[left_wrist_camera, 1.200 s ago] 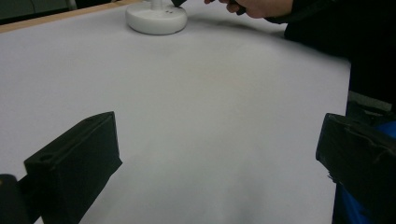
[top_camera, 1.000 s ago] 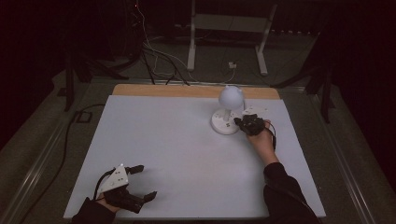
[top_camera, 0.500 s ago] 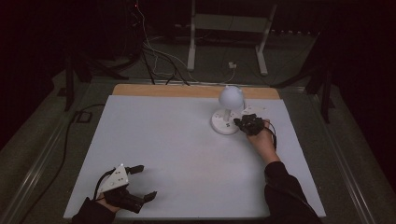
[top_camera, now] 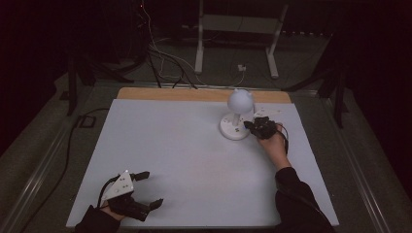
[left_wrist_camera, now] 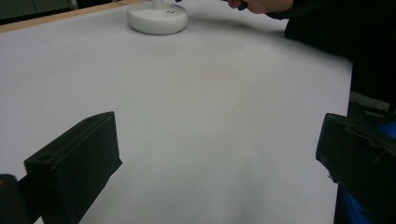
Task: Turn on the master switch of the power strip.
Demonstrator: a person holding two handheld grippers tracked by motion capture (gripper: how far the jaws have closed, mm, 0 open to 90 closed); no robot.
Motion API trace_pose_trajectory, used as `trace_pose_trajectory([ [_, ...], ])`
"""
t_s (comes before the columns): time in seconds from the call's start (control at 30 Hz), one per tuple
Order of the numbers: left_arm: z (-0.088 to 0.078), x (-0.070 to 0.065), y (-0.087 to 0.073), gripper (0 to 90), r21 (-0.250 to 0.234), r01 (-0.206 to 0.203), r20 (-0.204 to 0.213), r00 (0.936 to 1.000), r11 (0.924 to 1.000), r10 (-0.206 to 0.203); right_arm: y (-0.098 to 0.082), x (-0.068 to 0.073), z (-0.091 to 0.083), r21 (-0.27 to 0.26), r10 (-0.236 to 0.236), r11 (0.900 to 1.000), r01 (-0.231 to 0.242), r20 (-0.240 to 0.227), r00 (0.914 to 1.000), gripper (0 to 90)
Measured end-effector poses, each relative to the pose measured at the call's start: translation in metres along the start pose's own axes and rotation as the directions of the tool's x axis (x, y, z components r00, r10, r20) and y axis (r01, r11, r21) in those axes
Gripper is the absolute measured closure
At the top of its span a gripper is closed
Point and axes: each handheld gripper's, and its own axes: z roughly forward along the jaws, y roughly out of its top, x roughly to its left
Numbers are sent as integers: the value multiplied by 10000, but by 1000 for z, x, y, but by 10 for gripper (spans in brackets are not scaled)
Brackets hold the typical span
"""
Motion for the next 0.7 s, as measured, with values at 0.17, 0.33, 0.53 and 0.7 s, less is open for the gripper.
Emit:
trace_pose_trajectory([
  [0.17,0,0,0,2,28,10,6,10000,10000,-10,2,-2,-6,-113,149,9998,-151,-127,9998,900],
  [0.33,0,0,0,2,-27,18,-13,10000,10000,-18,3,0,-9,-78,270,9996,-274,-388,9989,900],
  [0.53,0,0,0,2,-16,-4,-3,10000,10000,4,3,2,-12,77,288,9996,-283,-671,9973,700],
  [0.7,0,0,0,2,-5,-15,-9,10000,10000,15,5,3,-17,68,362,9993,-357,-969,9946,561],
])
